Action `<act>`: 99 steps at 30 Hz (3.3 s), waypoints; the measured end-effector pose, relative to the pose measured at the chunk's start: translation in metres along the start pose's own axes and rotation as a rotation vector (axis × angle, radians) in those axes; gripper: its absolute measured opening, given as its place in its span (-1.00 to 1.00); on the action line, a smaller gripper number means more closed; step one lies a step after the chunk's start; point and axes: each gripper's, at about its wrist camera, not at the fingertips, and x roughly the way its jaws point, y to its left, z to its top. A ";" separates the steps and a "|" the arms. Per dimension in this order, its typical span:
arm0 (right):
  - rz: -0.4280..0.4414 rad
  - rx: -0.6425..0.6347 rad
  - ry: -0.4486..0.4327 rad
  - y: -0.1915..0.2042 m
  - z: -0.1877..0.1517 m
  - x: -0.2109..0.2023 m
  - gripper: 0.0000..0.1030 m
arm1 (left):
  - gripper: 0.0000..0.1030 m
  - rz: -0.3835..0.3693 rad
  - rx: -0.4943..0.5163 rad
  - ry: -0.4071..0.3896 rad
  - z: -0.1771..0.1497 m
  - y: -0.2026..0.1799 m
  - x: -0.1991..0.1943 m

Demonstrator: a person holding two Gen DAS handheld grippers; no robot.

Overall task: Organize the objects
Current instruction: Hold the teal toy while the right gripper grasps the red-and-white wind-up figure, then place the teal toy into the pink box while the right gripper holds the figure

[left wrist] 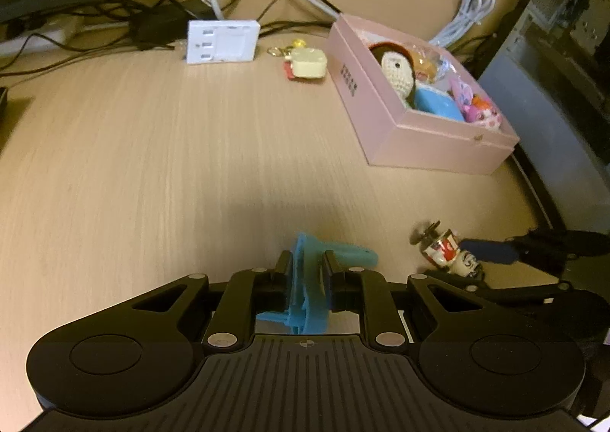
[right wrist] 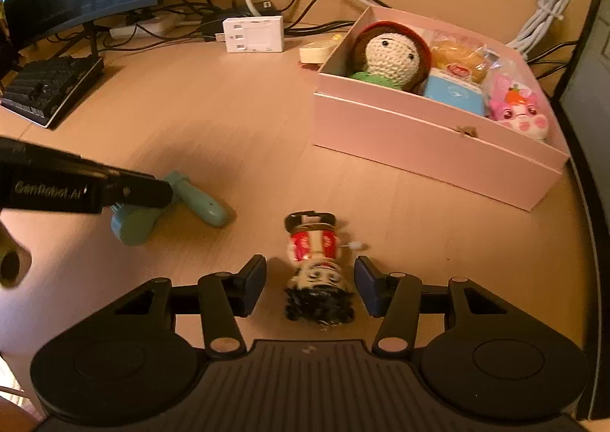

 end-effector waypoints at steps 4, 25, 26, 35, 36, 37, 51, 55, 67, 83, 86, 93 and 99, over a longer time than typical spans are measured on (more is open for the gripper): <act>-0.032 -0.008 -0.016 -0.001 -0.003 -0.002 0.00 | -0.64 0.019 0.052 0.038 -0.001 -0.010 0.006; 0.011 -0.006 -0.025 0.012 -0.018 -0.016 0.09 | -0.63 0.049 0.071 0.043 -0.019 -0.020 -0.002; 0.003 -0.011 -0.034 0.012 -0.018 -0.019 0.21 | -0.63 0.050 0.071 0.040 -0.019 -0.020 -0.002; -0.049 0.013 -0.034 0.005 -0.021 -0.027 0.43 | -0.62 0.041 0.038 0.021 -0.019 -0.015 -0.001; -0.053 0.018 -0.026 0.004 -0.023 -0.026 0.44 | -0.62 0.040 0.034 0.020 -0.019 -0.015 -0.001; -0.055 0.024 -0.019 0.003 -0.025 -0.025 0.44 | -0.62 0.038 0.032 0.018 -0.019 -0.014 -0.001; -0.009 0.104 -0.010 0.002 0.009 -0.002 0.17 | -0.63 0.013 -0.006 0.021 -0.016 -0.007 -0.002; -0.027 0.019 0.007 0.014 0.006 0.006 -0.30 | -0.63 0.009 -0.005 0.024 -0.014 -0.007 -0.002; -0.042 0.123 -0.083 -0.025 -0.012 -0.067 -0.41 | -0.74 -0.022 0.073 -0.010 -0.016 -0.008 -0.006; -0.061 0.262 -0.243 -0.080 -0.030 -0.093 -0.41 | -0.85 -0.203 0.228 -0.263 0.116 -0.099 -0.056; -0.058 0.270 -0.221 -0.083 -0.039 -0.088 -0.41 | -0.73 -0.185 0.289 -0.198 0.107 -0.094 -0.044; -0.059 0.267 -0.123 -0.082 -0.047 -0.052 -0.41 | -0.73 -0.069 0.317 0.011 0.049 -0.052 -0.017; -0.074 0.240 -0.092 -0.065 -0.038 -0.037 0.06 | -0.72 0.026 0.410 0.006 0.016 -0.052 -0.014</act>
